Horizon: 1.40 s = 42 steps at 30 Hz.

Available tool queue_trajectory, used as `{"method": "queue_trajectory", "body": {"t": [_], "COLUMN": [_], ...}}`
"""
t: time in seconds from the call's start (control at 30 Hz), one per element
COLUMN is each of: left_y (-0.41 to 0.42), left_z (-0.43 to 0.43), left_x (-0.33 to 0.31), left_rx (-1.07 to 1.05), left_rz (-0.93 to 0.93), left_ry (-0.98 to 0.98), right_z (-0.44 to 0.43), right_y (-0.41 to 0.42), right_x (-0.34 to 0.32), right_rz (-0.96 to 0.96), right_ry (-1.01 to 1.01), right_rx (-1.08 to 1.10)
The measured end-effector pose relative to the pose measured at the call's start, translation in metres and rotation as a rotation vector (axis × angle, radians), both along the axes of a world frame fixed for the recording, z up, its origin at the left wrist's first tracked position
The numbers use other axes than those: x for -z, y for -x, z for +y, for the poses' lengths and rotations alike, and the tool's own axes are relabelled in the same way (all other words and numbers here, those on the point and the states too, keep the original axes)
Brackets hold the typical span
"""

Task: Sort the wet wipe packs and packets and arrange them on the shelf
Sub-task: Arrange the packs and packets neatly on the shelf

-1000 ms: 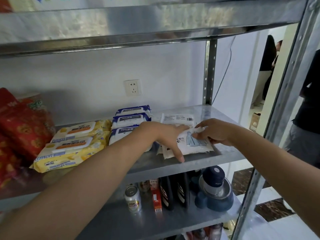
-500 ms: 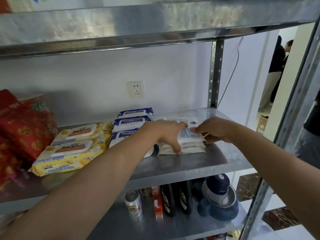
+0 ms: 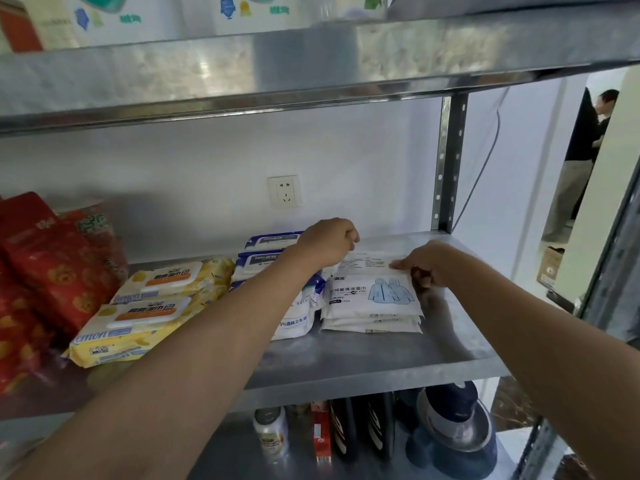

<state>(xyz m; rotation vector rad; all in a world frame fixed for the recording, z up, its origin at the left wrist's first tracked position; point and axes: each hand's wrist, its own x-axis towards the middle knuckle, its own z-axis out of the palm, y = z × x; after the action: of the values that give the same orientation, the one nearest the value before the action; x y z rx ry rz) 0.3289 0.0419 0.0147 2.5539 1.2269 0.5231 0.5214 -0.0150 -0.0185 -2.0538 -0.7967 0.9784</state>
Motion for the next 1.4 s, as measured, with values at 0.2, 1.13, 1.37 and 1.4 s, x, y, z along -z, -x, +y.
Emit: {"method": "queue_trajectory", "body": {"t": [0.2, 1.13, 1.37, 1.4], "left_y": [0.003, 0.041, 0.023, 0.020], "left_z": [0.008, -0.050, -0.066, -0.071], "left_x": [0.006, -0.027, -0.029, -0.028], "left_rx": [0.007, -0.019, -0.064, -0.047], "left_rz": [0.033, -0.680, -0.926, -0.795], "left_ry": [-0.078, 0.747, 1.052, 1.040], "right_z": [0.006, -0.118, -0.105, -0.100], "right_y": [0.000, 0.024, 0.059, 0.063], "right_x": [-0.010, -0.013, -0.026, -0.029], "right_rz": [-0.012, 0.040, 0.445, 0.449], "right_ry": [-0.099, -1.113, -0.706, -0.752], "right_rx": [-0.020, -0.122, -0.198, -0.141]}}
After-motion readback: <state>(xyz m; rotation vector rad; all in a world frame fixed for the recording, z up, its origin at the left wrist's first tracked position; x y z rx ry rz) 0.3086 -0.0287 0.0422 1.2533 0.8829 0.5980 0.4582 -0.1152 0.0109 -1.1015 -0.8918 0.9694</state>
